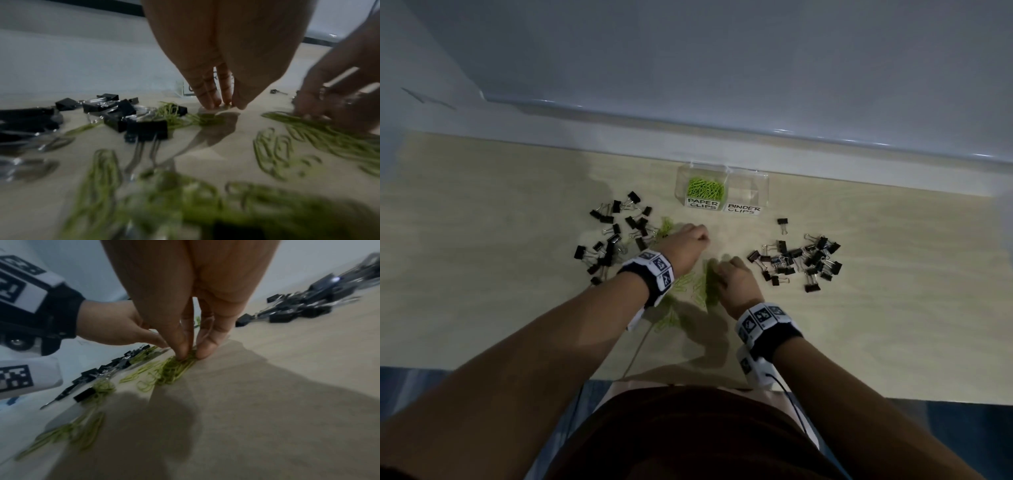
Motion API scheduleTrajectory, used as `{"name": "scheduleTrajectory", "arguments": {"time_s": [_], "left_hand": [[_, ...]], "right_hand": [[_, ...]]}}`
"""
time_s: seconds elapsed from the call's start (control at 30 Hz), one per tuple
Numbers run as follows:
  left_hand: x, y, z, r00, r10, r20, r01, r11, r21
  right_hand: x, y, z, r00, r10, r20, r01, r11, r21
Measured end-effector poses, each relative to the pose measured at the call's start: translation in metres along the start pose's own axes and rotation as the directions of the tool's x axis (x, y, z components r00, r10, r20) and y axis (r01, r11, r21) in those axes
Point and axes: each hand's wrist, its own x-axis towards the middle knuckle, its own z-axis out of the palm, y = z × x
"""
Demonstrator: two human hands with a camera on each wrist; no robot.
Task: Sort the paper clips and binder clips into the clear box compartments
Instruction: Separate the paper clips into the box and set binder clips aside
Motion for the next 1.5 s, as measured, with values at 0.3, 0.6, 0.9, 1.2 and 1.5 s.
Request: {"name": "scheduleTrajectory", "arguments": {"time_s": [0.3,0.6,0.9,1.2,1.5], "left_hand": [[-0.076,-0.029,0.016,0.999,0.037,-0.024,-0.039,0.991,-0.125],[-0.070,-0.015,0.025,0.993,-0.107,0.043,0.113,0.979,-0.172],[-0.046,-0.002,0.006,0.990,-0.122,0.074,0.134,0.974,-0.185],[-0.032,-0.008,-0.016,0.961,-0.271,-0.051,0.223,0.872,-0.435],[0.036,-0.008,-0.079,0.820,-0.500,-0.278,0.213,0.718,-0.662]], "right_hand": [[-0.012,0.017,-0.022,0.995,0.043,0.094,-0.037,0.997,-0.064],[0.009,-0.008,0.017,0.982,-0.050,0.181,0.084,0.979,-0.185],[0.018,-0.006,0.002,0.978,-0.177,0.110,0.188,0.977,-0.105],[0.031,0.016,-0.027,0.979,0.204,0.012,-0.191,0.893,0.408],[0.100,-0.020,-0.096,0.964,0.152,-0.217,-0.020,0.858,0.513]]}}
